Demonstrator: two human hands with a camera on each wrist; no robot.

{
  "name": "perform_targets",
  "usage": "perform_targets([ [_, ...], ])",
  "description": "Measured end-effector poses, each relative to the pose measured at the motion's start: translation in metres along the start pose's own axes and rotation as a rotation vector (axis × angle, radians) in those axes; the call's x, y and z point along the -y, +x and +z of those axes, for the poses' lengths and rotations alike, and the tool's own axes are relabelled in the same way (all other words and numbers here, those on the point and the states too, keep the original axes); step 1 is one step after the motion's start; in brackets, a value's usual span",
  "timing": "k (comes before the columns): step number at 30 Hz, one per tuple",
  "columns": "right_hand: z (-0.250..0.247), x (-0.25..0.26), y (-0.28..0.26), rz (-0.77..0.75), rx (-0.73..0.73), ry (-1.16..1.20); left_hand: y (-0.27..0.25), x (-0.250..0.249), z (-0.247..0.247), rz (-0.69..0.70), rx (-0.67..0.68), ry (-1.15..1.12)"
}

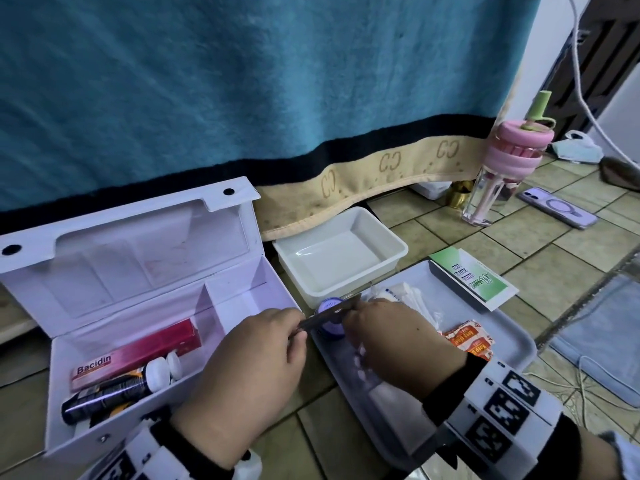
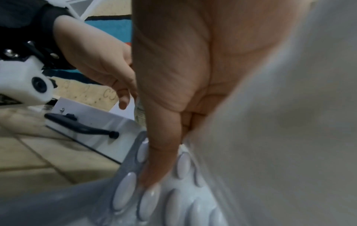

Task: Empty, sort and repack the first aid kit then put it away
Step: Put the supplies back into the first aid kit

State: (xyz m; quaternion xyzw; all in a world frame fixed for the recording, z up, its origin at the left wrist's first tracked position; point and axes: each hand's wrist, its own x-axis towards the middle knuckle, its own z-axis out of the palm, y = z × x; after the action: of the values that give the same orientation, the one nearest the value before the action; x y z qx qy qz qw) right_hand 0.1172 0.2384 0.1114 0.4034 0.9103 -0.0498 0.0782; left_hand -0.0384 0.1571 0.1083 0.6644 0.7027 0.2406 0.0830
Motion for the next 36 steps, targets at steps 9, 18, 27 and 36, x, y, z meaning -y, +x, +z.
perform_targets([
  [9,-0.046,-0.003,-0.003,0.027,-0.186,0.172,-0.005,0.014,-0.027,-0.165,-0.212,-0.250],
  [18,-0.073,0.043,0.023,-0.116,-0.264,0.525,-0.021,0.066,-0.078,-0.349,-0.195,-0.252],
  [27,-0.069,0.104,0.076,-0.331,-0.104,0.463,-0.028,0.137,-0.120,-0.281,-0.079,0.035],
  [36,-0.074,0.139,0.109,-0.347,-0.131,0.234,-0.021,0.162,-0.117,-0.258,-0.042,0.242],
])
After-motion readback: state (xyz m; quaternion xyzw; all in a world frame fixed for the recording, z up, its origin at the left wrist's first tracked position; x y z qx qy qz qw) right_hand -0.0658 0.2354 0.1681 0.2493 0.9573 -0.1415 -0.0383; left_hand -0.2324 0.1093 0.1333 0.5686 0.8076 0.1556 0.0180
